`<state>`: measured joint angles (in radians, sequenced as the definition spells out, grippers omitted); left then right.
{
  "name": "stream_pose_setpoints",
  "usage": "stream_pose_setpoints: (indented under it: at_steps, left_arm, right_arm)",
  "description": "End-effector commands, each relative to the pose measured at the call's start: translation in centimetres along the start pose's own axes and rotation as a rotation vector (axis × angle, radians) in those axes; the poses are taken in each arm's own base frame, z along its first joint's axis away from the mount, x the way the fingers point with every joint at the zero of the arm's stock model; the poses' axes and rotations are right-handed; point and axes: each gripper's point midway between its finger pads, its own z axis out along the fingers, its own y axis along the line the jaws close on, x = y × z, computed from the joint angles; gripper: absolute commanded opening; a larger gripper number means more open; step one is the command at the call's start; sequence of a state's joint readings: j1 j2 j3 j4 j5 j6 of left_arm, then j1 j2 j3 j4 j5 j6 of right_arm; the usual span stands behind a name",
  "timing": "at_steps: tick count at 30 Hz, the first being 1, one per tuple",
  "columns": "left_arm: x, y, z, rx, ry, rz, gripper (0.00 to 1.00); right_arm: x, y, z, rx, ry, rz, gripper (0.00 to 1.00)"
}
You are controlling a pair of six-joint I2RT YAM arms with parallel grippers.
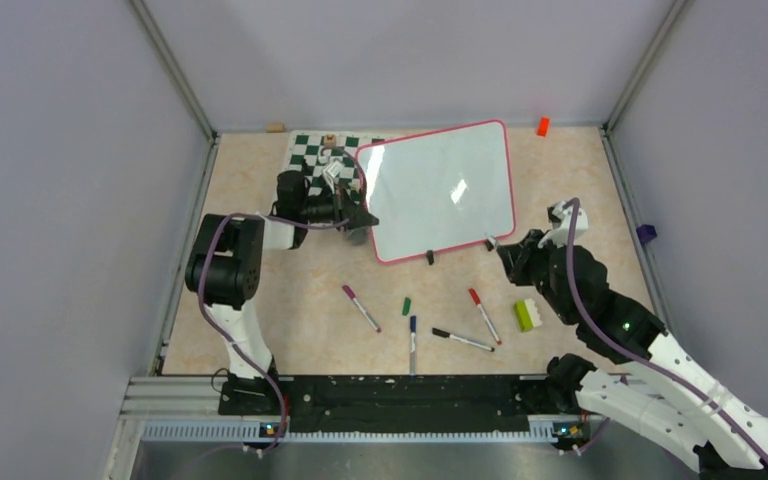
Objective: Write a sentence on the whiteboard
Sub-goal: Move the whiteboard to the center of the board.
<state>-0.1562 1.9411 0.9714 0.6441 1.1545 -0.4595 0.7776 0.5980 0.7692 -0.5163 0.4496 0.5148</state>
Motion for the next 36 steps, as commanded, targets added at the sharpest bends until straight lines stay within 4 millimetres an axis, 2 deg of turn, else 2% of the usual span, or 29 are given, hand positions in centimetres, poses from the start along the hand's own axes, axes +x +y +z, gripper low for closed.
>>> stream_pose_setpoints:
  at_steps: [1,5,8,11,14,19,23,28,32,36]
  left_arm:
    - [2.0,-3.2,-1.0,0.061,0.046,-0.009,0.0]
    - [3.1,-5.1,-2.0,0.058,0.047,0.002,0.0]
    - [4.3,-5.2,-2.6,0.02,0.072,-0.002,0.0]
    - [4.7,-5.3,-2.8,0.005,0.079,-0.009,0.0]
    - [5.0,-5.2,-2.8,0.012,0.085,-0.022,0.0]
    - [4.8,-5.0,-2.6,0.018,0.057,-0.024,0.0]
    - [4.9,-4.4,-2.5,-0.01,0.048,-0.022,0.0]
    - [4.7,-4.0,-2.3,-0.018,0.049,-0.028,0.0]
    - [4.2,-3.7,-1.9,-0.01,0.045,-0.029,0.0]
    - [3.7,-3.8,-0.8,0.023,0.053,-0.03,0.0]
  right_arm:
    - [-2.5,0.5,-0.3,-0.005,-0.069,0.018,0.0]
    - [-2.9,-1.3,0.5,0.134,-0.068,0.007,0.0]
    - [-3.3,-2.4,1.4,0.241,-0.074,-0.025,0.0]
    - [-4.8,-3.7,2.2,0.338,-0.113,-0.018,0.0]
    - [-5.8,-5.2,3.8,0.375,-0.104,0.034,0.0]
    - [-6.2,-9.0,7.3,0.371,-0.036,0.147,0.0]
    - [-6.8,-11.3,10.0,0.338,-0.006,0.208,0.0]
    - [-9.0,-14.2,14.0,0.329,-0.045,0.216,0.0]
    - [-8.5,-18.4,18.2,0.375,0.034,0.267,0.0]
    - [-7.1,-20.3,22.1,0.355,0.117,0.257,0.0]
